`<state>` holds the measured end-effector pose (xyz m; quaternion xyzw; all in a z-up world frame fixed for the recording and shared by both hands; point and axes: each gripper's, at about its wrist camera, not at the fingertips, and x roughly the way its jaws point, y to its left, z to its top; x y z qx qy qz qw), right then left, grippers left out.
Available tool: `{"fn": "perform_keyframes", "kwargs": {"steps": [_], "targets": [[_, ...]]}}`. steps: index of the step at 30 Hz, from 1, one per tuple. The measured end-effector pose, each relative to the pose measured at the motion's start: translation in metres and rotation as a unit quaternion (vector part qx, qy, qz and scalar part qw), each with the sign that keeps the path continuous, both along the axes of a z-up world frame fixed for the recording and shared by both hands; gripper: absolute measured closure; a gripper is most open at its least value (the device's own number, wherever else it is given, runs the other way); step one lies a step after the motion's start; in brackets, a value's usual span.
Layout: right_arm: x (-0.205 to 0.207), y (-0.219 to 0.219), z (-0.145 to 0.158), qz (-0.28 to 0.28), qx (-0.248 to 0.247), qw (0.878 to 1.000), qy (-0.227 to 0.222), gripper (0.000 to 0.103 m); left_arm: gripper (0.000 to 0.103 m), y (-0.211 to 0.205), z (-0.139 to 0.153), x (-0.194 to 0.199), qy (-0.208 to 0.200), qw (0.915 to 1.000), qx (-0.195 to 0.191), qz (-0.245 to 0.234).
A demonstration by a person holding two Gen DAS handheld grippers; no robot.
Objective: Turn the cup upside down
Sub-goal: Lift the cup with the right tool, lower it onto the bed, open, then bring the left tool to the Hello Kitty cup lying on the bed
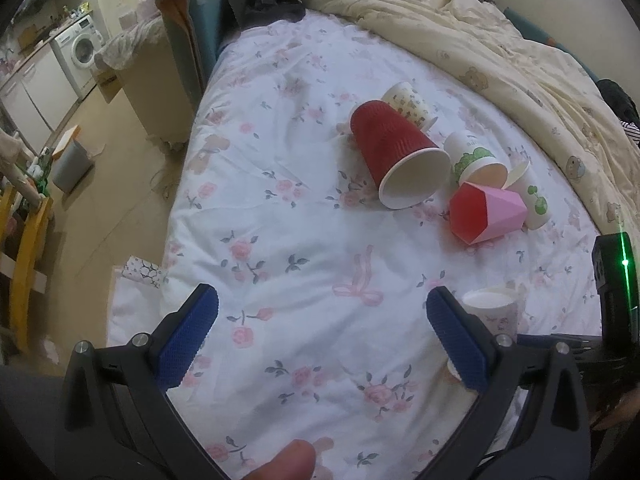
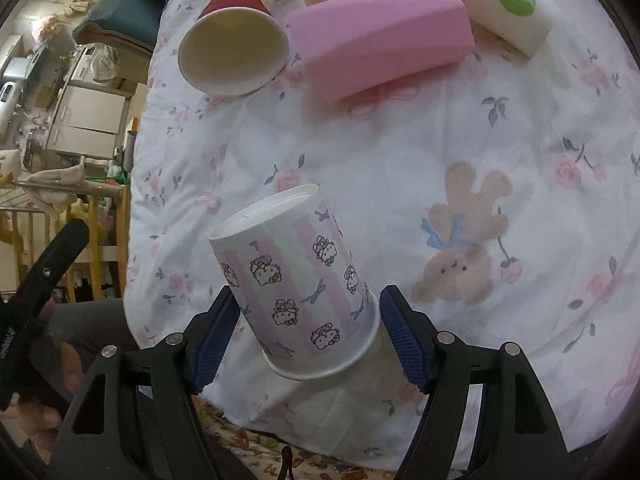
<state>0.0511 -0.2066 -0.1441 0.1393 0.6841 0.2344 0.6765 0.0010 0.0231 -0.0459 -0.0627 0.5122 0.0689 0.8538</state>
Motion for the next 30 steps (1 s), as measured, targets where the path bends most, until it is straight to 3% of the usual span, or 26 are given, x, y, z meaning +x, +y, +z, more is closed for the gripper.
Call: {"fn": "perform_keyframes", "kwargs": {"steps": [11, 14, 18, 25, 30], "targets": [[0.002, 0.000, -0.005, 0.005, -0.015, 1.000, -0.002, 0.026, 0.000, 0.000, -0.007, 0.008, 0.011, 0.9999, -0.012, 0.004], [0.003, 0.002, -0.005, 0.008, -0.028, 1.000, -0.002, 0.011, 0.000, 0.000, -0.007, 0.008, 0.010, 0.9998, -0.013, 0.005], [0.002, 0.002, 0.002, 0.008, -0.036, 0.999, -0.020, 0.008, 0.000, -0.001, -0.007, 0.009, 0.009, 0.9998, -0.015, 0.005], [-0.002, -0.017, 0.032, -0.016, -0.008, 0.999, -0.047, 0.007, 0.000, 0.000, 0.001, 0.010, -0.001, 0.9997, -0.023, 0.005], [-0.008, -0.032, 0.071, -0.038, 0.001, 0.995, -0.096, 0.007, 0.000, 0.005, 0.006, 0.006, -0.007, 0.9994, -0.032, 0.007]]}}
